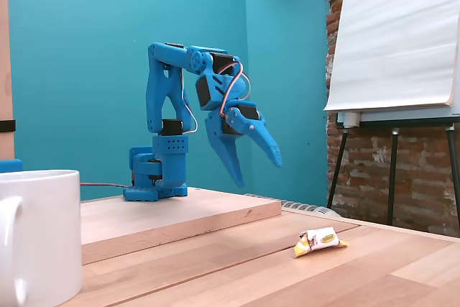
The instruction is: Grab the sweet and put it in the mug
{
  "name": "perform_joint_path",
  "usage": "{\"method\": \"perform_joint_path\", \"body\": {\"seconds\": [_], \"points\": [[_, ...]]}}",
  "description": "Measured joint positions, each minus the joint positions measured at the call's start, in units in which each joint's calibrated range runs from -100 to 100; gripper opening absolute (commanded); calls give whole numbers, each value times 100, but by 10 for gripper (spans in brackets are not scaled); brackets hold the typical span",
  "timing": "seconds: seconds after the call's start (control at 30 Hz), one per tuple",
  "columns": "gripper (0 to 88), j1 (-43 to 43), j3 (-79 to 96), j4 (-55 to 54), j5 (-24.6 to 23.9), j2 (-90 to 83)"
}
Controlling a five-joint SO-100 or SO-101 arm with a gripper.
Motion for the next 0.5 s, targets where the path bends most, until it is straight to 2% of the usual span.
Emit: {"method": "perform_joint_path", "body": {"seconds": [0.17,0.5], "points": [[411,133,-708,0,-34,781],[411,428,-1990,0,-34,1199]]}}
